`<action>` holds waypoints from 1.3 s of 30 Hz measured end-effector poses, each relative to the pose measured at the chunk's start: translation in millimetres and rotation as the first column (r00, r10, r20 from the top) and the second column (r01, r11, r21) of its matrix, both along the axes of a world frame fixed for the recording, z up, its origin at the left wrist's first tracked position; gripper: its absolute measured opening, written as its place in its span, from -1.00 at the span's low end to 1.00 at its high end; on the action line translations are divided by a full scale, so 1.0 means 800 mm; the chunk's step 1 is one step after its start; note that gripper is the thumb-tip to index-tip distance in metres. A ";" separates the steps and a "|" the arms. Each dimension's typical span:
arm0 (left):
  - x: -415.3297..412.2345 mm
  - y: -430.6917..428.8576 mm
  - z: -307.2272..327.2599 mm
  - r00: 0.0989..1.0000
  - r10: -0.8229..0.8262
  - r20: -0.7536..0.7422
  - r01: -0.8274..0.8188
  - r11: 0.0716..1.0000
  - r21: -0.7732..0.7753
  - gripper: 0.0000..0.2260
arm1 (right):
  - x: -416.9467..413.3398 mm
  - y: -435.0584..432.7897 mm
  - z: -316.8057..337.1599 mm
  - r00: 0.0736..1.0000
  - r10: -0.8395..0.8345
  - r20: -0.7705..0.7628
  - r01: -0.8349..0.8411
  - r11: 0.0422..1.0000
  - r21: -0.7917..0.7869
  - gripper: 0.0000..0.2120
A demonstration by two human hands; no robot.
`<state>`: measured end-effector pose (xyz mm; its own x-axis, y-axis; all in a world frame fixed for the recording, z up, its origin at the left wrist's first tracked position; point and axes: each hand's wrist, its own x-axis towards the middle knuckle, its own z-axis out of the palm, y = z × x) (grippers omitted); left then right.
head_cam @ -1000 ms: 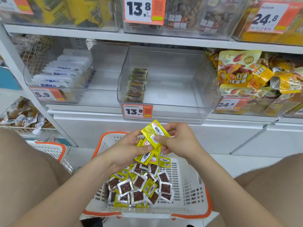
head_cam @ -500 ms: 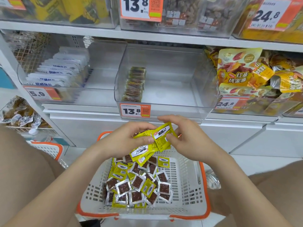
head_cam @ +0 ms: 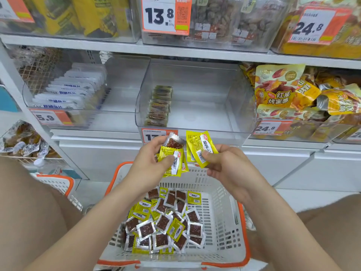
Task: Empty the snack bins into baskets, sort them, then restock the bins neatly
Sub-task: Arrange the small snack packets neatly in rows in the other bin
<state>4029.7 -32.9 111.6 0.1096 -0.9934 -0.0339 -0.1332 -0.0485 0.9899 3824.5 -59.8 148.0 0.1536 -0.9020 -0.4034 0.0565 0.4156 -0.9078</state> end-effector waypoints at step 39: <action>-0.024 0.004 0.009 0.919 0.058 -0.391 -0.057 0.998 0.013 -0.88 | 0.054 0.025 -0.030 0.929 -0.157 0.335 0.090 0.974 0.206 -0.76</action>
<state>4010.6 -30.0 118.7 0.1440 -0.9857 -0.0874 0.2677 -0.0462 0.9624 3867.4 -39.7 123.9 0.2060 -0.8380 -0.5052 0.4152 0.5424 -0.7304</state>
